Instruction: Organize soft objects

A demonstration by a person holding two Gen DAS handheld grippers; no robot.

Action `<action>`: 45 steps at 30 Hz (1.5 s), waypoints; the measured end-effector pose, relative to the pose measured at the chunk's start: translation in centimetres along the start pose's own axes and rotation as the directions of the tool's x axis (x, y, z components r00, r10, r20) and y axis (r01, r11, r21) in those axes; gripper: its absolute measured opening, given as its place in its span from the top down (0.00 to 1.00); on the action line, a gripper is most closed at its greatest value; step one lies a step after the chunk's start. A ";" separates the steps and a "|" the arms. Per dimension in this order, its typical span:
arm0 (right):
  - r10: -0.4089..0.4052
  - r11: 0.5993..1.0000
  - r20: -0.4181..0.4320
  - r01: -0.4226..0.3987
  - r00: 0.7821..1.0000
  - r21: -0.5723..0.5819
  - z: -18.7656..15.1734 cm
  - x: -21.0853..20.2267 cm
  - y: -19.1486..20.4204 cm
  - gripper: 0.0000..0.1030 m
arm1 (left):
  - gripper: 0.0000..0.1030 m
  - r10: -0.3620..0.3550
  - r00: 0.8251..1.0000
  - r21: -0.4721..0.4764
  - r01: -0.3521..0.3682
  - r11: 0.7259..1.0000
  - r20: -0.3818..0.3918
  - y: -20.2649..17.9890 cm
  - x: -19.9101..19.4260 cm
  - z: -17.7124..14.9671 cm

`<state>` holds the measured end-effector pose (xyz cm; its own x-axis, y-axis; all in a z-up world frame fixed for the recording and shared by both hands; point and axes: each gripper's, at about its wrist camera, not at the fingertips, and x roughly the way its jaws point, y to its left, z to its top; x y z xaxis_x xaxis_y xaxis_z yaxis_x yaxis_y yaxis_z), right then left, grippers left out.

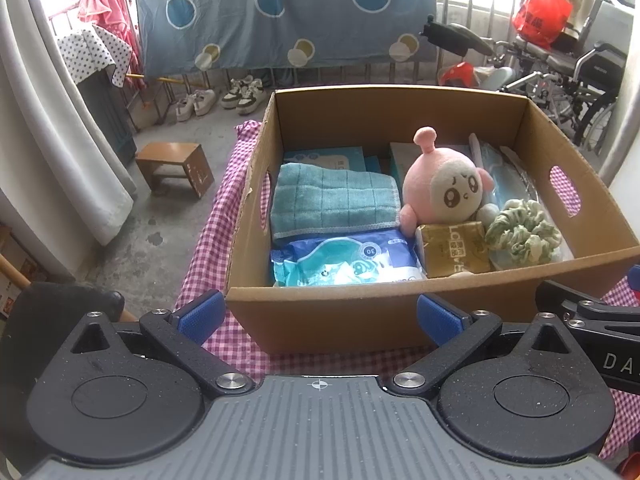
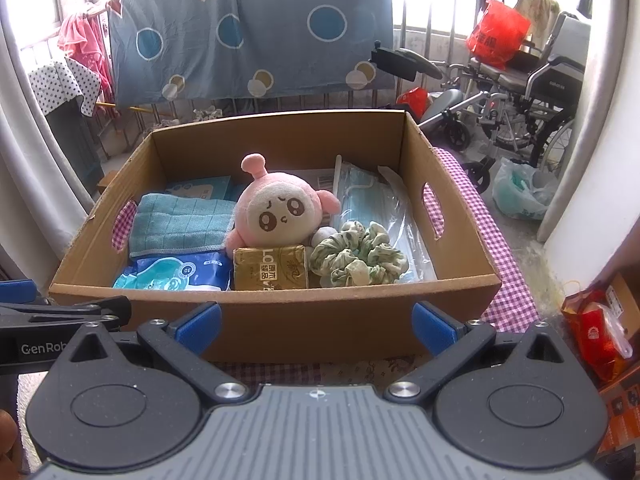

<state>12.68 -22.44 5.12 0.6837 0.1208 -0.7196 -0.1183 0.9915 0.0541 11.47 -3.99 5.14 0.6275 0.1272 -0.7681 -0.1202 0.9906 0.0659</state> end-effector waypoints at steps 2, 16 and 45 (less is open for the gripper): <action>0.000 1.000 0.001 0.000 1.000 0.000 0.0 0.0 0.0 0.00 | 0.00 0.000 1.000 -0.001 0.000 1.000 0.001 0.0 0.0 0.0; 0.000 1.000 0.001 0.000 1.000 0.000 -0.1 -0.1 0.1 0.00 | 0.00 0.001 1.000 -0.003 -0.001 1.000 0.001 0.1 -0.1 -0.1; -0.001 1.000 0.002 0.001 1.000 -0.001 -0.1 -0.1 0.1 0.00 | 0.00 0.002 1.000 -0.007 -0.002 1.000 0.002 0.2 -0.3 -0.2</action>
<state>12.56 -22.31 5.14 0.6850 0.1198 -0.7187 -0.1185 0.9916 0.0524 11.10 -3.84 5.19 0.6284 0.1297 -0.7670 -0.1272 0.9899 0.0631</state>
